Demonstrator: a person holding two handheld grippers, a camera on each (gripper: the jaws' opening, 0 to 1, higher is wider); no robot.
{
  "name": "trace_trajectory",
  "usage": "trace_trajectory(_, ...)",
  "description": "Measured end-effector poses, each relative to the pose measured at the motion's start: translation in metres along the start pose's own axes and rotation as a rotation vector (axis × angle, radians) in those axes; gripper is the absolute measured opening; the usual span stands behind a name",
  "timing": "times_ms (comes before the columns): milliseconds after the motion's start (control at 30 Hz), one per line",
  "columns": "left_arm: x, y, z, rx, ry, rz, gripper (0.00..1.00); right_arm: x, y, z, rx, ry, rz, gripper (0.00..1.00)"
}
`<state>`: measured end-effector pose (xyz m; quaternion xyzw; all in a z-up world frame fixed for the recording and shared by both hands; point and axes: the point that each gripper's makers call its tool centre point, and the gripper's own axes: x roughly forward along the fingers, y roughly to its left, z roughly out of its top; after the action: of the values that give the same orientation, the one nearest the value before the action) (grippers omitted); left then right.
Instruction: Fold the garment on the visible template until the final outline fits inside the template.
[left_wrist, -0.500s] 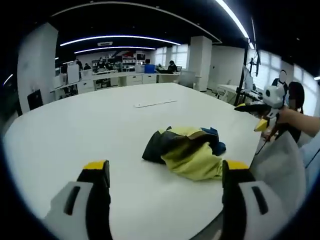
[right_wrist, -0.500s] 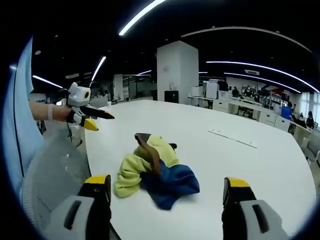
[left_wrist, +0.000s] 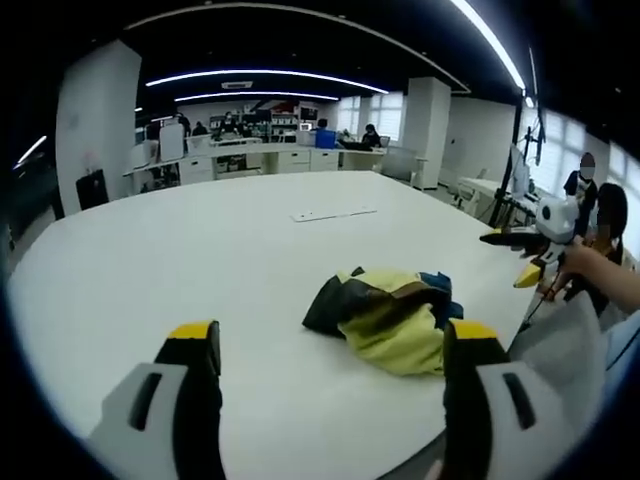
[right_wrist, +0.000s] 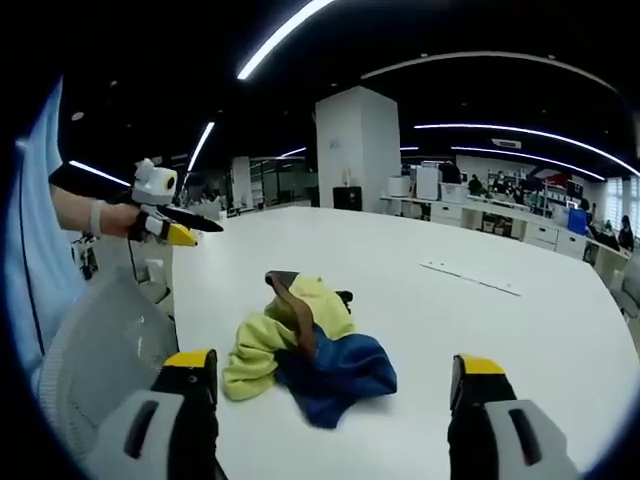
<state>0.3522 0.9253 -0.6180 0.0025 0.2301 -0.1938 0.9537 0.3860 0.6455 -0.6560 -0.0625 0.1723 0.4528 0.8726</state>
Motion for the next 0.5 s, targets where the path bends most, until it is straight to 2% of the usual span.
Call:
trace_trajectory(133,0.0018,-0.0042,0.0029,0.010,0.010,-0.002,0.90,-0.0012,-0.0010,0.0027,0.010,-0.019,0.006,1.00)
trace_trajectory(500,0.0050,-0.0092,0.0035,0.023,0.026,-0.019,0.89,-0.0076,-0.0070,0.0002,0.010,-0.009,-0.004,1.00)
